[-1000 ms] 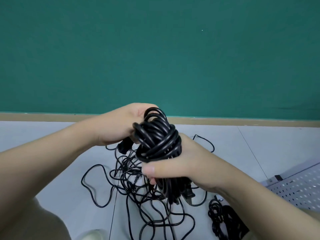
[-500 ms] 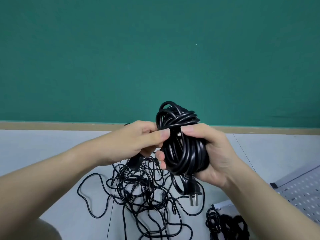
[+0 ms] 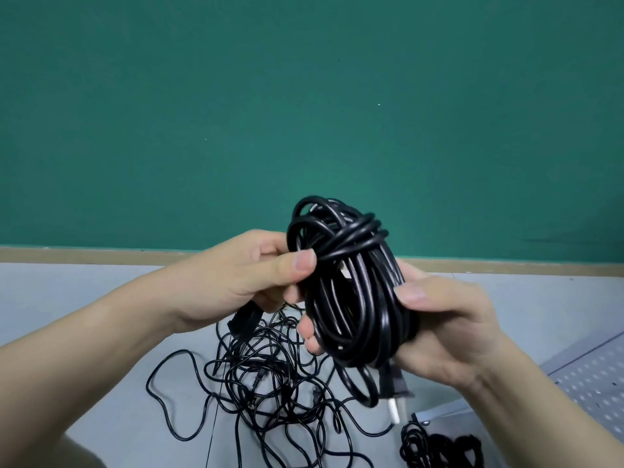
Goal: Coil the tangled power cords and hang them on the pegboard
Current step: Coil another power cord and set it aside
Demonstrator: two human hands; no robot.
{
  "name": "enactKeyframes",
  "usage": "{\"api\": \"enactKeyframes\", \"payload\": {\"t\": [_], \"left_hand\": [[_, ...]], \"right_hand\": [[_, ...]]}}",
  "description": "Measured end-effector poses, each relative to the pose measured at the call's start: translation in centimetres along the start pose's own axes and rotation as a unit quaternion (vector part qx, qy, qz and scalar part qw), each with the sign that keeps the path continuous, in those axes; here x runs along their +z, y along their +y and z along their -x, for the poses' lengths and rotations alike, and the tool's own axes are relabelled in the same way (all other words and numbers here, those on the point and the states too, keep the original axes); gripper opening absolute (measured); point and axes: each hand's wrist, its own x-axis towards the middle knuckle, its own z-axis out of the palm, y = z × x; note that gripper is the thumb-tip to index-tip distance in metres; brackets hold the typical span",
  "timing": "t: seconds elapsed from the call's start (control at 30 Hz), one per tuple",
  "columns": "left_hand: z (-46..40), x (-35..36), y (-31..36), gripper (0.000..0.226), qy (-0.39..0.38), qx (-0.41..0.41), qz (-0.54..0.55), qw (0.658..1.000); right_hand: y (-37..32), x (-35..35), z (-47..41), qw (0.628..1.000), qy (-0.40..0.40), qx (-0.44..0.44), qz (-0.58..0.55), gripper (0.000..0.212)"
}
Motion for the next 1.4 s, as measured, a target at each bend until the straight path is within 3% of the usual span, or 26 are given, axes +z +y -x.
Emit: {"api": "enactKeyframes", "payload": {"t": [0.23,0.37,0.43,0.53,0.6,0.73,0.87,0.93,1.0,1.13,1.23,1.4], "left_hand": [[0.4,-1.0,0.5,0.06,-0.018,0.013,-0.062,0.998],[0.2,-1.1,0.1,0.058,0.012,0.002,-0.083,0.996],[0.1,-0.8,0.0,0.056,0.032,-0.011,-0.104,0.994],[-0.3,0.1,0.2,0.032,0.056,-0.032,-0.151,0.986],[-0.6,0.8,0.3,0.039,0.085,-0.056,-0.179,0.979],[-0.7,1.4,-0.5,0.042,0.129,-0.099,-0.195,0.967],[-0.8,2.4,-0.8,0.044,0.166,-0.117,-0.181,0.962],[-0.9,3.0,-0.9,0.027,0.173,-0.107,-0.171,0.964],[-0.8,3.5,-0.7,0.025,0.175,-0.104,-0.163,0.965],[-1.0,3.0,-0.7,0.02,0.216,-0.107,-0.165,0.956],[-1.2,2.6,-0.5,0.049,0.181,-0.105,-0.161,0.965],[-1.2,2.1,-0.2,0.027,0.146,-0.077,-0.093,0.982]], "right_hand": [[1.6,0.8,-0.8,0.999,-0.013,0.038,0.021,0.058],[1.2,1.2,-0.8,0.997,0.066,0.044,0.001,0.075],[1.2,1.4,-1.3,0.989,0.131,0.049,0.043,0.063],[1.4,1.3,-2.3,0.967,0.203,0.051,0.143,0.045],[1.5,1.1,-2.9,0.95,0.24,0.041,0.194,0.039],[2.0,0.5,-3.2,0.89,0.29,0.05,0.348,0.053],[2.6,0.1,-3.3,0.823,0.332,0.043,0.46,0.047],[2.9,0.0,-3.5,0.793,0.348,0.04,0.498,0.049],[3.2,-0.1,-3.7,0.761,0.361,0.042,0.537,0.053],[3.5,0.4,-4.1,0.752,0.381,0.028,0.536,0.052],[3.5,0.8,-4.0,0.725,0.383,0.022,0.572,0.052],[2.6,1.1,-3.0,0.731,0.352,0.025,0.585,0.057]]}}
